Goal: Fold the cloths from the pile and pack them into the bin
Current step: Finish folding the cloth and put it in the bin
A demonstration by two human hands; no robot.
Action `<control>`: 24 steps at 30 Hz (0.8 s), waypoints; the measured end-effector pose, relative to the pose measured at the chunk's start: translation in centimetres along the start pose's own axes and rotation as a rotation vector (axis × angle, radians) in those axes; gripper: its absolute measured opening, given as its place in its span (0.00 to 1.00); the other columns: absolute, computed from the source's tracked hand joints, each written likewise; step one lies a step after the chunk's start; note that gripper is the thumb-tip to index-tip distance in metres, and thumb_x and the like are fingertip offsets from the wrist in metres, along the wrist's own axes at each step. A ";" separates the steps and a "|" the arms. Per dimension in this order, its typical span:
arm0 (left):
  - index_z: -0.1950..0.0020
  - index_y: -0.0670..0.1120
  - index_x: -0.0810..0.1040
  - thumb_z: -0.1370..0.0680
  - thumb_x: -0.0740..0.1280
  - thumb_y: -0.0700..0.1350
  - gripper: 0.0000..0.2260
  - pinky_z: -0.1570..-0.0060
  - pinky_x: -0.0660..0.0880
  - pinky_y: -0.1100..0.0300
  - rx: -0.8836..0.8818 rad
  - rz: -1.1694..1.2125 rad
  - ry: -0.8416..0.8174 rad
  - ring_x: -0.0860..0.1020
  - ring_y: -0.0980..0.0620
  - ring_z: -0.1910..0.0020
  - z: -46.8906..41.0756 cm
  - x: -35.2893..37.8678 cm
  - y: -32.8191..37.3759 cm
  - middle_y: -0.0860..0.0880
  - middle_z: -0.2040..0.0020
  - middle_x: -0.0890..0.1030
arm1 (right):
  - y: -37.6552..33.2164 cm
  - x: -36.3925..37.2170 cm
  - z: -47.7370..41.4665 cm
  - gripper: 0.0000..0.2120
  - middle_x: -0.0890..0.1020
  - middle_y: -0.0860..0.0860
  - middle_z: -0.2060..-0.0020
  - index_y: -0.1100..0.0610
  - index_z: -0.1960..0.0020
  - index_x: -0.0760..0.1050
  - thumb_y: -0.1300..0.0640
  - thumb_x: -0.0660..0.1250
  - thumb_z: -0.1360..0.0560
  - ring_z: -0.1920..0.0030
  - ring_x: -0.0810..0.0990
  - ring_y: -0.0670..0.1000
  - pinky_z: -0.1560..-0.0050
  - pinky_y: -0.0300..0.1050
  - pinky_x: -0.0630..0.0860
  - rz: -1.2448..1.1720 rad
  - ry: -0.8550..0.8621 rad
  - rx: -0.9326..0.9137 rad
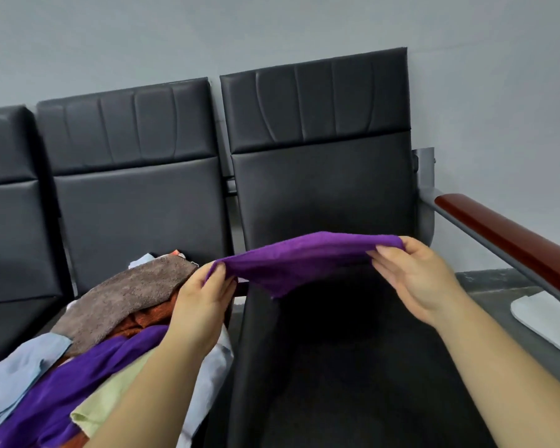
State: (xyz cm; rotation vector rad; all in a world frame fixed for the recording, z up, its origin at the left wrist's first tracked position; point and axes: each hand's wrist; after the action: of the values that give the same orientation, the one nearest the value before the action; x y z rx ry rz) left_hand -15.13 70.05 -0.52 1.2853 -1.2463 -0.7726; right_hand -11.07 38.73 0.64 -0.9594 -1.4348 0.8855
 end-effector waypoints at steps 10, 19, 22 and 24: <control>0.61 0.44 0.84 0.21 0.71 0.48 0.11 0.61 0.69 0.58 -0.294 -1.020 -0.234 0.73 0.54 0.65 2.0 -5.7 -3.7 0.50 0.68 0.77 | 2.8 -5.4 2.3 0.23 0.79 0.53 0.59 0.50 0.37 0.80 0.57 0.81 0.30 0.60 0.73 0.49 0.66 0.40 0.67 1.019 -0.113 0.740; 0.58 0.48 0.85 0.22 0.72 0.48 0.07 0.64 0.74 0.60 -0.539 -0.873 -0.283 0.76 0.54 0.67 3.1 -5.3 -4.3 0.52 0.68 0.80 | 3.8 -5.6 3.2 0.20 0.78 0.52 0.55 0.50 0.44 0.83 0.60 0.83 0.33 0.60 0.71 0.48 0.64 0.40 0.67 0.867 -0.115 0.817; 0.61 0.47 0.83 0.21 0.71 0.46 0.09 0.64 0.69 0.60 -0.545 -0.770 -0.262 0.74 0.52 0.66 3.1 -4.7 -4.8 0.49 0.67 0.79 | 4.8 -5.4 3.2 0.18 0.82 0.52 0.49 0.50 0.45 0.82 0.64 0.80 0.30 0.51 0.78 0.50 0.53 0.44 0.74 0.780 -0.114 0.805; 0.61 0.46 0.82 0.20 0.71 0.44 0.10 0.66 0.67 0.61 -0.512 -0.676 -0.198 0.75 0.52 0.67 2.7 -4.3 -5.1 0.49 0.67 0.80 | 5.0 -5.4 3.0 0.15 0.87 0.54 0.45 0.53 0.45 0.85 0.68 0.75 0.27 0.42 0.83 0.56 0.38 0.50 0.77 0.727 -0.160 0.809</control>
State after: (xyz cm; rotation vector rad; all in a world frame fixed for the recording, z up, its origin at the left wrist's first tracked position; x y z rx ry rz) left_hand -17.64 72.47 -6.87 1.2102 -0.6658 -1.6173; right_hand -13.60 35.69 -6.21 -0.7684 -0.6824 1.9222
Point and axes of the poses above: each hand's wrist, its own z-axis away from the middle knuckle, its own x-axis out of the palm, y = z × x
